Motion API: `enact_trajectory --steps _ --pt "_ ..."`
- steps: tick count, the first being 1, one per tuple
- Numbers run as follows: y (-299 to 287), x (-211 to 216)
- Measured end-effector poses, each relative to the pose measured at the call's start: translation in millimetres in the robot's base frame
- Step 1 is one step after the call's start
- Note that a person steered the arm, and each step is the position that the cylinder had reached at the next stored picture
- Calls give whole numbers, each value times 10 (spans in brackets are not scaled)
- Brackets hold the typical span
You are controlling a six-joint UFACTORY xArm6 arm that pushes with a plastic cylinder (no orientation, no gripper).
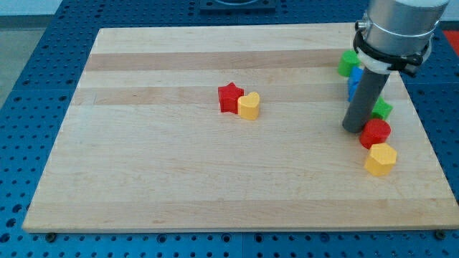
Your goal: Separate the yellow heart from red star
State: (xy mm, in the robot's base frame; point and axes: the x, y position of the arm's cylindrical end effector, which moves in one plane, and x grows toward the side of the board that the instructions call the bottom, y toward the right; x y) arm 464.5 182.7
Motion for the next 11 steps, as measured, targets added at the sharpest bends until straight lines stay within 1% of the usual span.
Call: enact_trajectory --steps 1,3,4,5,7,9,11 --pt "-54 0" --pt "-1098 22" --pt "-1519 22" --pt "-1662 -81" --pt "-1662 -476" --pt "-1783 -769" --pt "-2099 -957"
